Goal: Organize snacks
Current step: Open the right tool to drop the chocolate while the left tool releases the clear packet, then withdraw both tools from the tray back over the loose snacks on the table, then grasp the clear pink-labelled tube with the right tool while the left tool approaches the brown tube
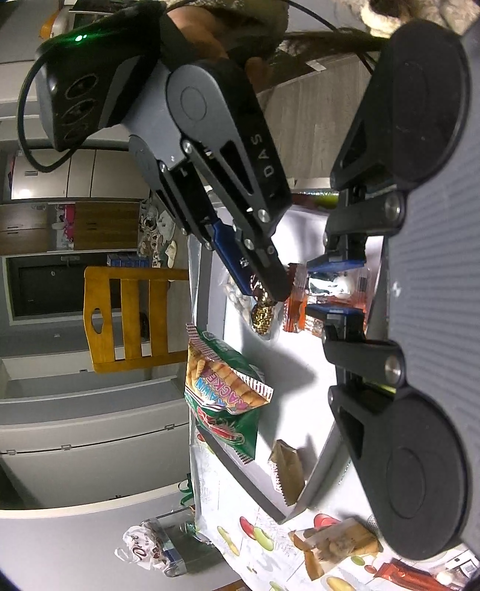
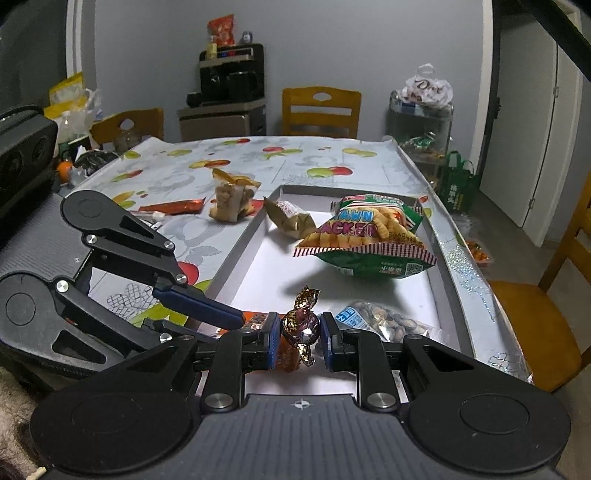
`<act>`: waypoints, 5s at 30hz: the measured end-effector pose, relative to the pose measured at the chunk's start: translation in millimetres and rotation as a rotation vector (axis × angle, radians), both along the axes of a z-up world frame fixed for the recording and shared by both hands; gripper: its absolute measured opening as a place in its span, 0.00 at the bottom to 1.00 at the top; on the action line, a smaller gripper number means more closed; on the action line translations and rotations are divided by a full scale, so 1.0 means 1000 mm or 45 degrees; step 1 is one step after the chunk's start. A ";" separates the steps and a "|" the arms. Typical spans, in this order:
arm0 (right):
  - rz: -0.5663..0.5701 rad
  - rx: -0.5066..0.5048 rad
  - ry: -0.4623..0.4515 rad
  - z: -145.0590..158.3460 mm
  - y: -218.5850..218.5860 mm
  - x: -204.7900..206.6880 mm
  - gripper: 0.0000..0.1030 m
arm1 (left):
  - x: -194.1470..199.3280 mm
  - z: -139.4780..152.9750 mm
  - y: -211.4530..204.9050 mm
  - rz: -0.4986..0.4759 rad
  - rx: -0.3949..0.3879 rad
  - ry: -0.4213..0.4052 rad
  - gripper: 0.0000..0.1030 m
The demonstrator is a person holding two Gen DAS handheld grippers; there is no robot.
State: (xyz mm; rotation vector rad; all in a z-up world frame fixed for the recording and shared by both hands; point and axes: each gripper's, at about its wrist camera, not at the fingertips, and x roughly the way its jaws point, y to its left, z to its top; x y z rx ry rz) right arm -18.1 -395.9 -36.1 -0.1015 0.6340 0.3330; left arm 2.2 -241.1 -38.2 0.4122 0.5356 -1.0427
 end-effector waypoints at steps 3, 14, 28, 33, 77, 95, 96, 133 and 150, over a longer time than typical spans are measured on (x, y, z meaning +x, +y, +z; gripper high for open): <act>-0.007 0.002 -0.002 0.001 -0.001 0.001 0.24 | 0.000 0.001 0.000 0.004 -0.002 -0.004 0.15; -0.031 0.014 -0.026 0.005 -0.003 0.000 0.26 | -0.002 0.003 0.004 0.033 -0.017 -0.020 0.25; -0.070 0.040 -0.080 0.012 -0.001 -0.003 0.73 | -0.004 0.009 0.016 0.071 -0.084 -0.055 0.81; -0.080 0.054 -0.101 0.016 -0.001 -0.005 0.84 | -0.004 0.011 0.022 0.084 -0.100 -0.060 0.87; -0.087 0.060 -0.090 0.040 0.082 0.014 0.99 | 0.020 0.028 0.205 0.626 -0.197 -0.171 0.93; 0.134 0.107 -0.059 0.033 0.173 0.055 1.00 | 0.046 0.031 0.272 0.984 -0.165 -0.213 0.93; 0.148 0.109 -0.057 0.033 0.180 0.059 1.00 | 0.050 0.034 0.277 1.010 -0.185 -0.210 0.93; 0.320 -0.058 0.069 -0.018 0.272 0.150 0.55 | 0.095 -0.016 0.332 1.319 -0.205 0.108 0.94; 0.502 -0.033 0.150 -0.024 0.270 0.156 0.52 | 0.097 -0.019 0.331 1.310 -0.206 0.127 0.94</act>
